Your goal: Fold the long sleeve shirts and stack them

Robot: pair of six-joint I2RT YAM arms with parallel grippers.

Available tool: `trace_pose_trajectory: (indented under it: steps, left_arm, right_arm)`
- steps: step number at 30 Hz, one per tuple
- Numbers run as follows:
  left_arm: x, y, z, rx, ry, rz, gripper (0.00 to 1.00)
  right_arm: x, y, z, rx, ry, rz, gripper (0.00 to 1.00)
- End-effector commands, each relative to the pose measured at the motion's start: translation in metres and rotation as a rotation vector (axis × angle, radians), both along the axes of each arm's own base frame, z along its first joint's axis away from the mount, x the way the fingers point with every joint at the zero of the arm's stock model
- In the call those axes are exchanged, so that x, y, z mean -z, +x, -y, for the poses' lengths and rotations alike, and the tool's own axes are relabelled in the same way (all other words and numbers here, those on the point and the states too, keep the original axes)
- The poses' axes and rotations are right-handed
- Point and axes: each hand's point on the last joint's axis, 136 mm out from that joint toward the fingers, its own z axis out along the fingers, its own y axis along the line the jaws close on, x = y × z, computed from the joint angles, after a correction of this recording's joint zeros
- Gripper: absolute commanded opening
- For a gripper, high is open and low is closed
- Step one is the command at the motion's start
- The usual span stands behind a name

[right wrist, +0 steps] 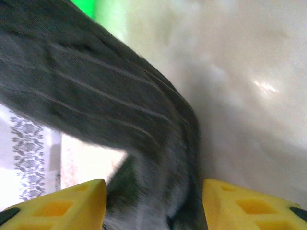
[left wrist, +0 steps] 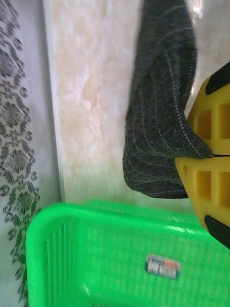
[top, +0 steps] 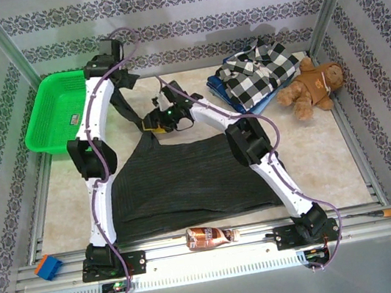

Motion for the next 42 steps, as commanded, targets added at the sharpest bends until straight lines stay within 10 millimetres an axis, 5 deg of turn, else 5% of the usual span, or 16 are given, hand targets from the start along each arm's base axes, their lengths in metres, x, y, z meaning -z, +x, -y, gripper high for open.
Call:
trace_pose_trajectory:
  steps: [1, 9, 12, 21, 30, 35, 42]
  left_arm:
    - [-0.056, 0.014, 0.023, 0.097, -0.275, 0.184, 0.00]
    - [-0.133, 0.038, 0.041, 0.270, -0.722, 0.537, 0.00]
    - [-0.143, 0.042, 0.033, 0.285, -0.839, 0.590, 0.00]
    - [-0.152, 0.041, 0.015, 0.330, -0.933, 0.636, 0.00]
    - [-0.142, 0.042, 0.024, 0.376, -1.011, 0.608, 0.00]
    - [-0.135, 0.044, 0.026, 0.381, -1.028, 0.591, 0.00]
    - [-0.116, 0.052, 0.020, 0.327, -1.009, 0.549, 0.00]
  right_arm:
    - [-0.028, -0.002, 0.018, 0.003, -0.021, 0.078, 0.59]
    - [0.000, -0.027, 0.019, -0.041, -0.059, 0.050, 0.58]
    - [0.003, -0.021, 0.019, -0.029, -0.057, 0.053, 0.55]
    - [-0.009, -0.008, 0.027, 0.013, 0.054, 0.072, 0.54]
    - [-0.006, 0.001, 0.024, 0.023, 0.061, 0.068, 0.50]
    - [-0.012, 0.011, 0.018, 0.028, 0.091, 0.078, 0.37]
    - [-0.025, 0.017, 0.016, 0.041, 0.134, 0.094, 0.01]
